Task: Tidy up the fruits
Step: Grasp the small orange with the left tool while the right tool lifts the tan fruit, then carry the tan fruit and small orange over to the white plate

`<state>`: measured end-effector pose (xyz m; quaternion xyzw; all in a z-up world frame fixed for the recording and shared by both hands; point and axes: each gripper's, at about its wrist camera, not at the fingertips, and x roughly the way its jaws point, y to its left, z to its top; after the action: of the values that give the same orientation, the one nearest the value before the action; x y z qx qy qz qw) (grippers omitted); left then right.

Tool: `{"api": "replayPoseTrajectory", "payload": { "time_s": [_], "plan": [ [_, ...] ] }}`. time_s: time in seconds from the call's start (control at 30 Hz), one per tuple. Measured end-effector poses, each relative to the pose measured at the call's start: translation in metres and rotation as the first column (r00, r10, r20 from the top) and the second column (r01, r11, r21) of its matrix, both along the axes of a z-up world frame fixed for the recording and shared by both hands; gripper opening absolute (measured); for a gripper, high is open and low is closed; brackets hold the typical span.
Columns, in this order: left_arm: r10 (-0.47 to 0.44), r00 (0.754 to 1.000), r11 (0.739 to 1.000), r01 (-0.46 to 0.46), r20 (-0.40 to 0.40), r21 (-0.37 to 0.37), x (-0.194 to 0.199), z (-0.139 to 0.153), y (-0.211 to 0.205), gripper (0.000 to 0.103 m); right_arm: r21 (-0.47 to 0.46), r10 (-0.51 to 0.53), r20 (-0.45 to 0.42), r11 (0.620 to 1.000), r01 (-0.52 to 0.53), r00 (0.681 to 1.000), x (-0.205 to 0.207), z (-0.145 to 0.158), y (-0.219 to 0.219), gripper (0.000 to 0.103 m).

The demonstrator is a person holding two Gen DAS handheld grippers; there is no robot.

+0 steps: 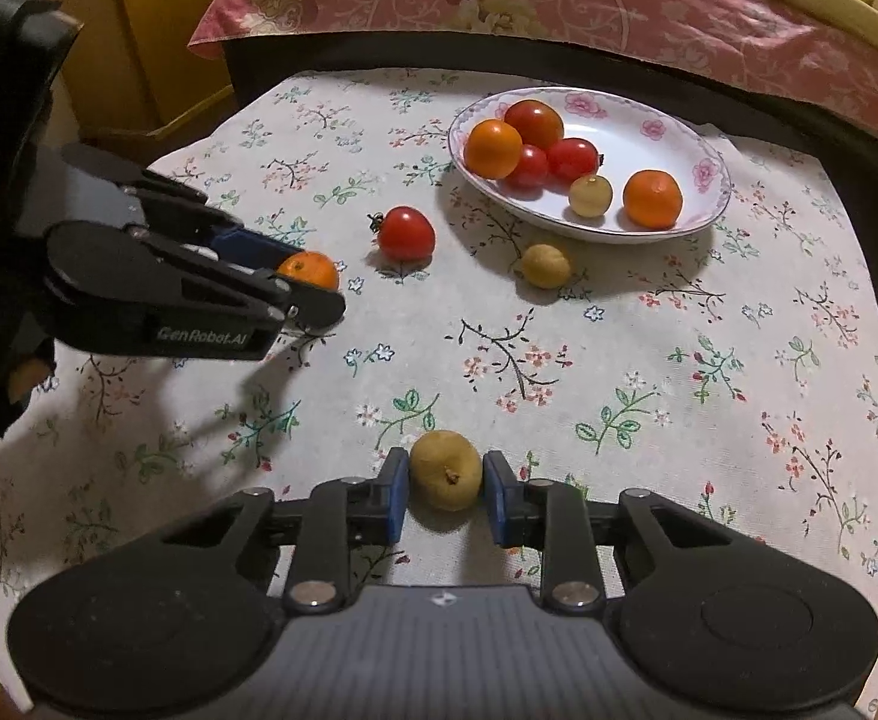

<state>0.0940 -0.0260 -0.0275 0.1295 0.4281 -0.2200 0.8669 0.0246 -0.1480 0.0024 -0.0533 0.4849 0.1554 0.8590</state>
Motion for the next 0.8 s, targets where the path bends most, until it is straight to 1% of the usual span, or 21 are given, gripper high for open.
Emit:
{"api": "replayPoseTrajectory", "payload": {
  "time_s": [0.27,0.5,0.6,0.7,0.73,0.8],
  "plan": [
    [-0.03,0.999,0.999,0.03,-0.011,-0.019,-0.016,0.009,-0.006,0.039,0.003,-0.019,0.012,1.0,0.019,1.0,0.003,0.002,-0.003,0.027],
    [-0.038,0.999,0.999,0.037,-0.034,-0.017,-0.027,0.003,-0.011,0.04,-0.014,-0.024,0.002,1.0,0.025,1.0,0.005,-0.003,-0.003,0.027],
    [-0.046,0.998,0.999,0.046,-0.031,-0.006,-0.029,-0.001,-0.012,0.041,-0.022,-0.017,0.009,1.0,0.017,1.0,0.004,-0.002,-0.002,0.027],
    [-0.049,0.998,0.999,0.048,-0.028,-0.009,-0.028,-0.003,-0.012,0.044,-0.029,-0.013,0.013,0.999,0.014,1.0,0.004,-0.003,-0.002,0.027],
    [-0.049,0.998,0.999,0.049,-0.025,-0.009,-0.028,-0.003,-0.012,0.047,-0.032,-0.011,0.015,0.999,0.012,1.0,0.004,-0.003,-0.002,0.027],
    [-0.052,0.998,0.999,0.052,-0.022,-0.009,-0.028,-0.003,-0.012,0.048,-0.038,-0.007,0.02,0.999,0.008,1.0,0.004,-0.004,-0.001,0.027]
  ]
}}
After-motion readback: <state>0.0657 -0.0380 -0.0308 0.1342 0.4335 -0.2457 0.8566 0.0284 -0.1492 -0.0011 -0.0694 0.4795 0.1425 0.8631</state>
